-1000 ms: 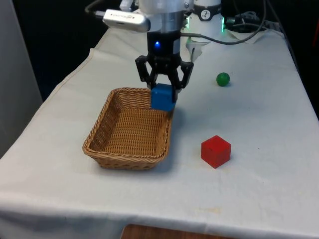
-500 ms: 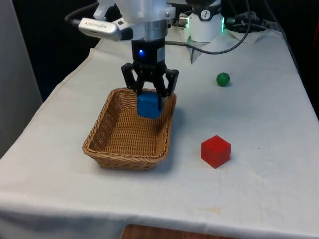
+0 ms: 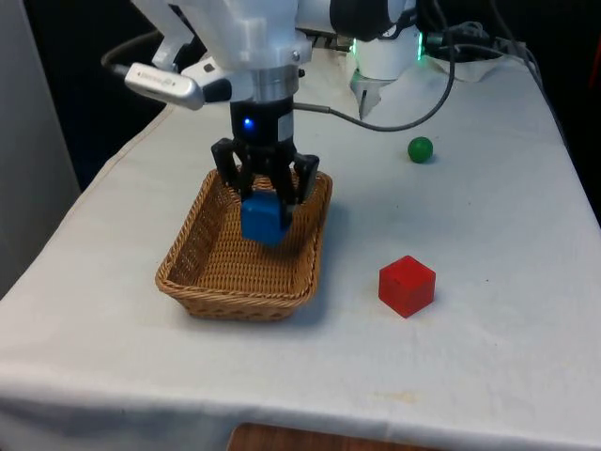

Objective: Place all non-red objects into the basket.

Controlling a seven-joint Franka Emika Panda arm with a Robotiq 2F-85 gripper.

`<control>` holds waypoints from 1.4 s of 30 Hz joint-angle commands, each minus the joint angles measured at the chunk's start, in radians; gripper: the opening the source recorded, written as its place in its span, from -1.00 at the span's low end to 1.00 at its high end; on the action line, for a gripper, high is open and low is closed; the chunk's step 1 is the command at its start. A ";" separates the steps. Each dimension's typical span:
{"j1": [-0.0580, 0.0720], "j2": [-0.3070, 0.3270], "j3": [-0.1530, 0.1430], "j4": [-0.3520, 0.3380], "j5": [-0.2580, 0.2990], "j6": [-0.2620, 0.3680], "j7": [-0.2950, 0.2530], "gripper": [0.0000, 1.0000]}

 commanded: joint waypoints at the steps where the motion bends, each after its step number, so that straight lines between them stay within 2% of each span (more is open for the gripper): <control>1: -0.008 0.014 0.004 0.017 0.006 -0.014 0.000 -0.97; 2: -0.001 0.009 -0.002 0.007 0.003 0.000 0.000 -0.97; 3: -0.008 0.020 0.002 0.023 0.009 -0.015 0.000 -0.97; 11: -0.008 0.036 -0.008 0.042 0.017 -0.016 -0.003 -0.97; 12: -0.002 0.035 -0.012 0.036 0.012 -0.008 0.000 -0.97; 13: -0.009 0.037 -0.008 0.042 0.018 -0.016 -0.003 -0.97; 18: -0.016 0.039 -0.013 0.044 0.031 -0.018 -0.018 -0.95; 20: -0.017 0.040 -0.015 0.045 0.037 -0.018 -0.024 -0.67; 21: -0.008 0.036 -0.022 0.036 0.031 -0.008 -0.018 -0.48; 22: -0.018 0.040 -0.016 0.046 0.040 -0.018 -0.027 -0.28; 27: -0.021 0.041 -0.016 0.047 0.041 -0.019 -0.030 0.73; 28: -0.021 0.041 -0.015 0.047 0.042 -0.019 -0.031 0.99; 29: -0.021 0.041 -0.015 0.047 0.042 -0.019 -0.031 1.00; 30: -0.013 0.037 -0.022 0.037 0.036 -0.008 -0.025 1.00; 31: -0.022 0.041 -0.015 0.047 0.042 -0.019 -0.031 1.00; 35: -0.022 0.041 -0.015 0.047 0.042 -0.019 -0.031 1.00; 42: -0.002 0.004 -0.037 0.017 0.030 -0.045 -0.026 1.00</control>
